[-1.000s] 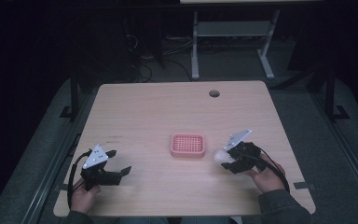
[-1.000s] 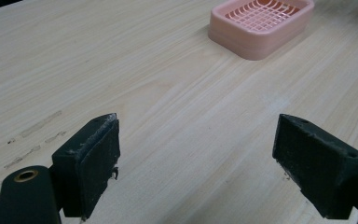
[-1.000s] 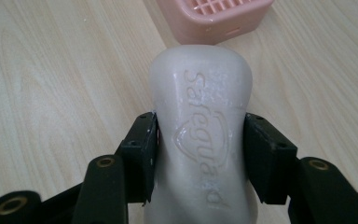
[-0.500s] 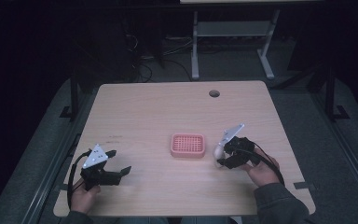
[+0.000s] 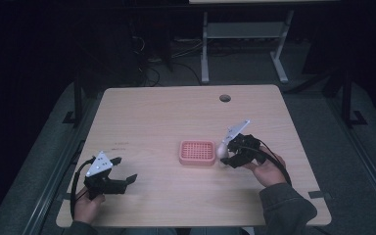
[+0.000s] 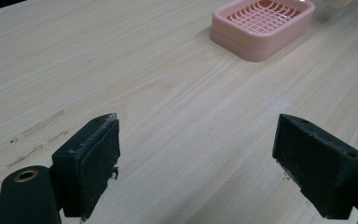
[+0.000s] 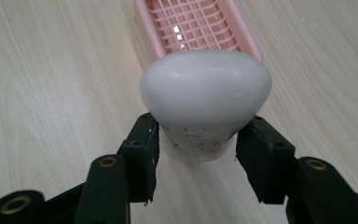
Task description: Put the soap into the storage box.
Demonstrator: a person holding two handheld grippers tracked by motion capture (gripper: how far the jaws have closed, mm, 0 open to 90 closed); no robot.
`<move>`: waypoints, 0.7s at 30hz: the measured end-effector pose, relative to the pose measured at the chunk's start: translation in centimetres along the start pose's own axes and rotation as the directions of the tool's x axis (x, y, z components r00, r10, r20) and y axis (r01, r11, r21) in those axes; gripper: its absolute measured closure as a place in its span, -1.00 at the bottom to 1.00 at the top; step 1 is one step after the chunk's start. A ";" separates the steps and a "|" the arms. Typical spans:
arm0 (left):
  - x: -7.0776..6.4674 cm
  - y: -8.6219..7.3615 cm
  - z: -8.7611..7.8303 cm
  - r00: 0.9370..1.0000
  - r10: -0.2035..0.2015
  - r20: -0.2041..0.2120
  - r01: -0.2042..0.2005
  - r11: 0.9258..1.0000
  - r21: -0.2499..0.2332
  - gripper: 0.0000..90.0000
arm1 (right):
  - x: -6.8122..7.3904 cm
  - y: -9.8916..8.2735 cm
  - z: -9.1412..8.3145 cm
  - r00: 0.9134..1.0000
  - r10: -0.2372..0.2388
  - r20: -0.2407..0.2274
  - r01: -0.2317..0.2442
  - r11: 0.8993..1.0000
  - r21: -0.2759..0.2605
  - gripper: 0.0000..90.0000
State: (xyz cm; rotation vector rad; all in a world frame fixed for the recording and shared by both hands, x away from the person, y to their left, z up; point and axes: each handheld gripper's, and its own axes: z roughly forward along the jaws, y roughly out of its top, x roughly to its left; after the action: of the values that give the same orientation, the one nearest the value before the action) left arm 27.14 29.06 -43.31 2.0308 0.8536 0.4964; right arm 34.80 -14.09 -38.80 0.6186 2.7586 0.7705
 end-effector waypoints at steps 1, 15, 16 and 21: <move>0.0 0.0 0.0 1.000 0.005 -0.001 -0.005 1.000 0.000 -0.68 | 0.0 0.2 0.0 1.000 -0.003 0.003 0.003 1.000 -0.001 0.10; 0.1 0.0 0.0 1.000 -0.003 -0.001 0.003 1.000 -0.009 -0.68 | -0.8 3.4 0.1 0.999 -0.044 -0.005 0.044 0.999 -0.012 0.10; 0.1 0.0 0.0 1.000 -0.009 -0.002 0.009 1.000 -0.011 -0.68 | -0.9 3.6 0.2 0.999 -0.049 -0.005 0.049 0.999 -0.010 0.10; 0.1 0.0 -0.1 1.000 -0.007 -0.001 0.007 1.000 -0.007 -0.68 | -1.3 4.6 0.9 0.998 -0.054 -0.019 0.054 0.999 -0.001 0.10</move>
State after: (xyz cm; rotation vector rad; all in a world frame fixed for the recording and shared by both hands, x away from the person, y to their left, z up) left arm 27.20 29.21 -43.26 2.0203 0.8583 0.4960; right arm 37.75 -10.69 -36.98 0.5368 2.7804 0.7687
